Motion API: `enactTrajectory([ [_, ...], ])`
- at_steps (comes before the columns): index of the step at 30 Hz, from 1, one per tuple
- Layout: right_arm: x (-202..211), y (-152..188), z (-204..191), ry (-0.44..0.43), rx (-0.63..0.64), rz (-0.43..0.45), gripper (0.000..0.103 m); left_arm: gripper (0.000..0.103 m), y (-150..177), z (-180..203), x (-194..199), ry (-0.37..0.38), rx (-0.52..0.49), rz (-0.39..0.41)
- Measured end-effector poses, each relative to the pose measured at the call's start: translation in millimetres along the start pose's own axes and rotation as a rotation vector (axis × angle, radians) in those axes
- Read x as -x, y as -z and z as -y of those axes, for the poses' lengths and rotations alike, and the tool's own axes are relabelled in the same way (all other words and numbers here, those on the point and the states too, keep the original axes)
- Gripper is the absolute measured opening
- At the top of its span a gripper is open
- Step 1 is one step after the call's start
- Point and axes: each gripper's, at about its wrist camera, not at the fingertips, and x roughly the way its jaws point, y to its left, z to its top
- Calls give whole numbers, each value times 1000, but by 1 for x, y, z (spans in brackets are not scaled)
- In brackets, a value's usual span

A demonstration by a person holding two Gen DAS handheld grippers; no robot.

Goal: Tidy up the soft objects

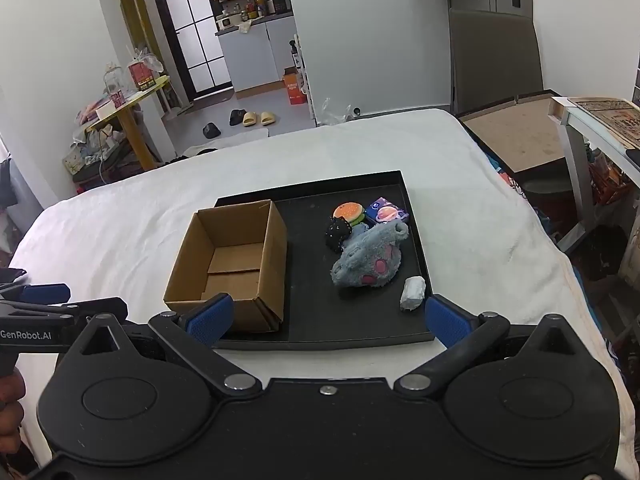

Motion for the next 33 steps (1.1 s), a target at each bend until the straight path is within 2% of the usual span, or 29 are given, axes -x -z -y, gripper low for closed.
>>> enactTrajectory([
  [6, 1, 0, -5, 11, 10, -1, 103, 103, -2, -3, -2, 24, 19, 8],
  [14, 0, 0, -3, -7, -1, -4, 103, 103, 0, -6, 3, -3, 9, 14],
  [33, 0, 2, -2, 1, -5, 4, 103, 103, 4, -7, 3, -12, 25, 12],
])
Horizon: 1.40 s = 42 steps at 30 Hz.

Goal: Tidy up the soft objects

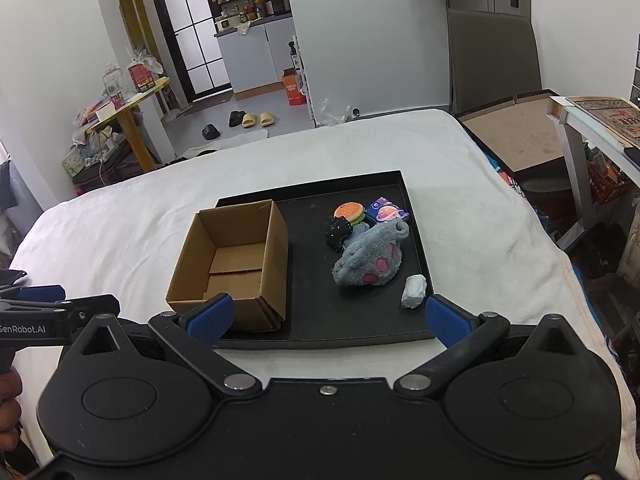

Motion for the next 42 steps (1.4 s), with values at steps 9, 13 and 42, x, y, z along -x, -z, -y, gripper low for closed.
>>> enactTrajectory([
  [9, 0, 1, 0, 7, -2, -1, 103, 103, 2, -1, -1, -4, -4, 0],
  [13, 0, 1, 0, 7, -2, -1, 103, 103, 3, -2, -2, -6, -5, -4],
  [42, -1, 2, 1, 1, -4, -2, 103, 103, 3, 2, -4, 0, -9, -15],
])
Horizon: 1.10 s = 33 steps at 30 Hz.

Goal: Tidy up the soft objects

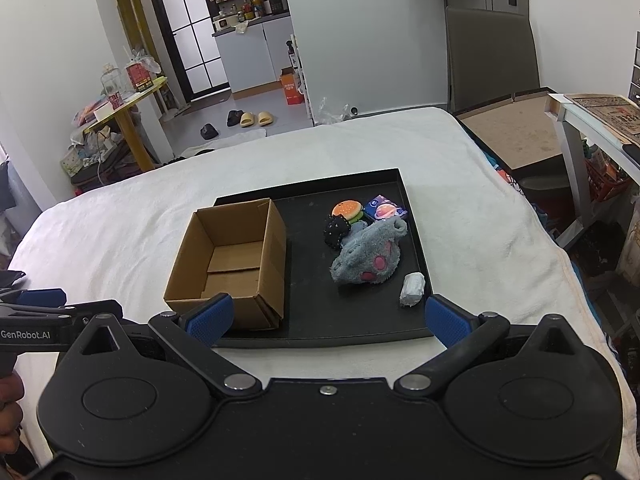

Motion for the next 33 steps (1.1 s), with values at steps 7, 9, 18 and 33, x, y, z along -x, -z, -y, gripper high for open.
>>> enactTrajectory([
  [7, -4, 1, 0, -1, -1, -7, 103, 103, -3, 0, -5, -4, 6, -2],
  [9, -7, 1, 2, -1, -5, -12, 103, 103, -4, 0, -7, -5, 6, 0],
  [18, -31, 2, 18, 23, -63, -27, 103, 103, -9, -10, -30, 1, 34, -18],
  [33, -78, -7, 47, -2, -188, 1, 103, 102, -27, -33, -78, -76, 80, -33],
])
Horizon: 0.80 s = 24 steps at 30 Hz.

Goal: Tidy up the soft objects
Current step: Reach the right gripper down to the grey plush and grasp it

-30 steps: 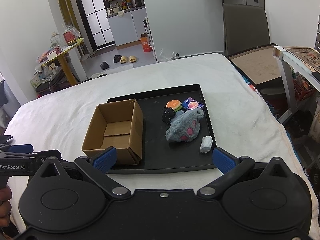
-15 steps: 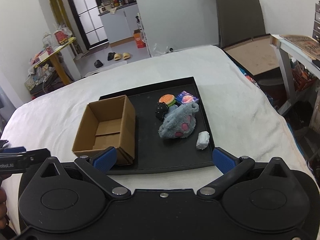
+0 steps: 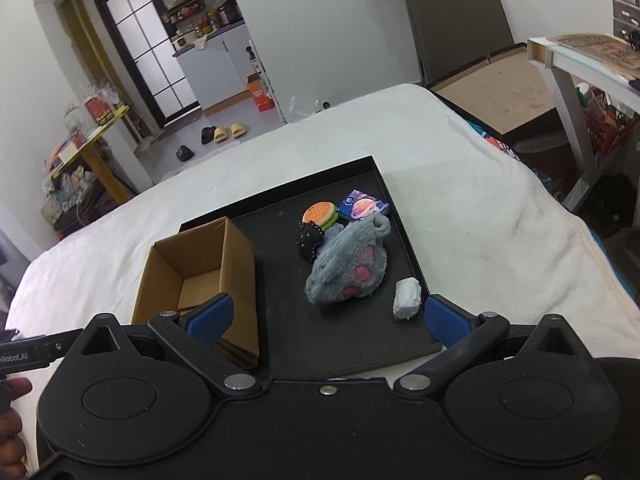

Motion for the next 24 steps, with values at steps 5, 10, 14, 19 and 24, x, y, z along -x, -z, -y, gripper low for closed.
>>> enactTrajectory([
  [5, -25, -2, 11, -13, -61, -35, 100, 101, -3, -3, -19, -19, 8, -6],
  [10, -51, -4, 21, -1, -111, -69, 93, 100, -6, -8, -40, -41, 20, -17],
  [14, -71, -8, 28, 9, -153, -93, 85, 97, -7, -13, -57, -51, 35, -33],
  [19, -100, -12, 33, 3, -202, -144, 83, 89, -8, -17, -79, -56, 47, -54],
  [24, -125, -19, 28, -15, -227, -160, 83, 77, -8, -19, -99, -79, 63, -78],
])
